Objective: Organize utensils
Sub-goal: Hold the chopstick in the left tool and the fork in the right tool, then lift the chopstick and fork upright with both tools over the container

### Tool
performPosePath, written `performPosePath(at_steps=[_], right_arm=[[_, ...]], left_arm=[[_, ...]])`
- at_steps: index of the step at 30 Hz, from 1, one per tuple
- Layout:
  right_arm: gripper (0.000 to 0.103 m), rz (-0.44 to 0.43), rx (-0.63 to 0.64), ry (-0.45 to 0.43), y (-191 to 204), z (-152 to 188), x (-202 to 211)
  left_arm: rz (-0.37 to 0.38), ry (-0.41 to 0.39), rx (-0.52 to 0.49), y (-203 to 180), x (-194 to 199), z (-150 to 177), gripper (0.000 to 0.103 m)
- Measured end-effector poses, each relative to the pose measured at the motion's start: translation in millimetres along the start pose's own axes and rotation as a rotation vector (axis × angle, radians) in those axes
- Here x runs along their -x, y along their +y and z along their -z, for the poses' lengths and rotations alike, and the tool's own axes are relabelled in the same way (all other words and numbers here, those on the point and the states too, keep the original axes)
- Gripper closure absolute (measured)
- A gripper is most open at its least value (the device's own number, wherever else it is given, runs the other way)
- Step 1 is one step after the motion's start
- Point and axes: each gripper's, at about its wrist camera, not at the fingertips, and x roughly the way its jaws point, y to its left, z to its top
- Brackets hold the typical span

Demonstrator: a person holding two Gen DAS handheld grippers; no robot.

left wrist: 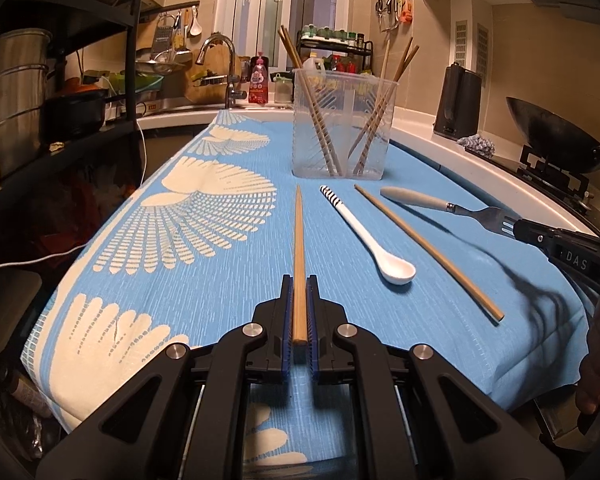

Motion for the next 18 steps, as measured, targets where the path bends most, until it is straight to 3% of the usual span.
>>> performPosePath(at_steps=[10,18], right_arm=[[0.102,0.010,0.020,-0.100,-2,-29,37],[0.102,0.009,0.023,-0.159,-5,-59,51]], left_arm=[[0.000,-0.085,0.001,2,26,-28,0.096],[-0.001,-0.166,-0.021,5,40,-69,0.096]])
